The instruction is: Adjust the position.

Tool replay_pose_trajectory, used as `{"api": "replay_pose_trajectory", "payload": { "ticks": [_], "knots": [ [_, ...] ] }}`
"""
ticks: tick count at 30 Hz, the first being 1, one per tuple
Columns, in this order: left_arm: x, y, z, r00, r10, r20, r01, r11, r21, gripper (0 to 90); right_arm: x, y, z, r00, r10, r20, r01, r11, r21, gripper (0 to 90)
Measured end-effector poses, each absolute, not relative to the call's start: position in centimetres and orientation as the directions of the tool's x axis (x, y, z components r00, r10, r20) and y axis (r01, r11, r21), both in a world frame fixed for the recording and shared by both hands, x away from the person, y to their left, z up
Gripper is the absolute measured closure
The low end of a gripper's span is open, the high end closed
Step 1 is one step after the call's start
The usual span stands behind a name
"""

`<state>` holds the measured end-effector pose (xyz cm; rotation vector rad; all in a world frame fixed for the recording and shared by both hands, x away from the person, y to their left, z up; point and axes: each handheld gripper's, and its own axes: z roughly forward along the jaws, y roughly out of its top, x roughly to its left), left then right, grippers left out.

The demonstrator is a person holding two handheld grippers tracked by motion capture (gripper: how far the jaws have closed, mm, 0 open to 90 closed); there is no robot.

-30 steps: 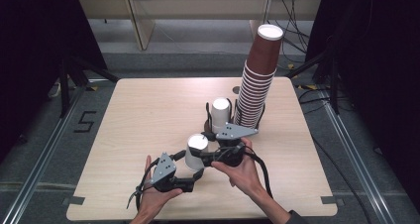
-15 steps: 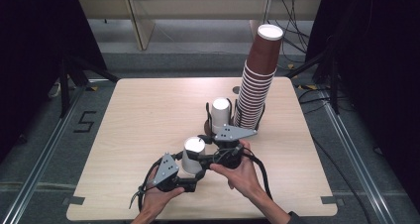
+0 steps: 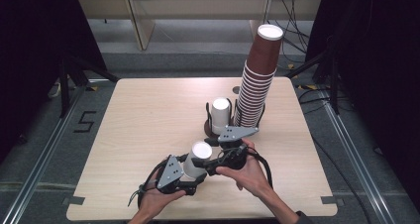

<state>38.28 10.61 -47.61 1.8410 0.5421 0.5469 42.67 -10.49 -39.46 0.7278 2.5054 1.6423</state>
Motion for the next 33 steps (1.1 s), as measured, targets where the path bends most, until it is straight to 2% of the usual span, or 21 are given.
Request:
{"api": "replay_pose_trajectory", "payload": {
  "ticks": [4, 7, 8, 13, 14, 18, 20, 27, 33],
  "knots": [
    [38.1, 10.5, -47.4, 0.799, 0.588, 0.127, 0.097, -0.335, 0.937, 22.1, 42.6, -10.5, -39.6, -0.894, 0.402, 0.198, 0.348, 0.343, 0.872, 22.6],
    [38.0, 10.4, -47.3, 0.805, 0.579, 0.130, 0.091, -0.337, 0.937, 21.8, 42.6, -10.6, -39.9, -0.894, 0.395, 0.212, 0.359, 0.347, 0.866, 30.6],
    [38.0, 10.4, -47.3, 0.807, 0.577, 0.130, 0.090, -0.336, 0.937, 21.3, 42.6, -10.5, -39.9, -0.895, 0.388, 0.221, 0.362, 0.340, 0.868, 30.9],
    [38.0, 10.7, -47.6, 0.799, 0.595, 0.087, 0.062, -0.225, 0.972, 15.0, 42.6, -11.0, -39.6, -0.873, 0.393, 0.290, 0.416, 0.290, 0.862, 33.1],
    [38.0, 10.9, -47.6, 0.796, 0.600, 0.079, 0.058, -0.206, 0.977, 14.7, 42.8, -11.2, -39.4, -0.883, 0.377, 0.280, 0.396, 0.279, 0.875, 33.2],
    [38.0, 11.2, -47.4, 0.799, 0.600, 0.028, 0.052, -0.116, 0.992, 14.7, 43.0, -11.9, -39.0, -0.857, 0.369, 0.359, 0.445, 0.182, 0.877, 33.4],
    [38.0, 11.1, -47.4, 0.799, 0.599, 0.041, 0.026, -0.103, 0.994, 14.7, 43.0, -12.2, -38.8, -0.855, 0.358, 0.376, 0.455, 0.169, 0.874, 33.4],
    [37.7, 11.2, -47.3, 0.796, 0.600, 0.075, 0.006, -0.132, 0.991, 15.1, 43.1, -12.4, -39.2, -0.846, 0.352, 0.400, 0.476, 0.160, 0.865, 33.2],
    [37.8, 11.5, -47.1, 0.807, 0.580, 0.112, -0.017, -0.167, 0.986, 20.2, 43.4, -12.6, -39.3, -0.836, 0.352, 0.421, 0.496, 0.158, 0.854, 31.9]
  ]
}}
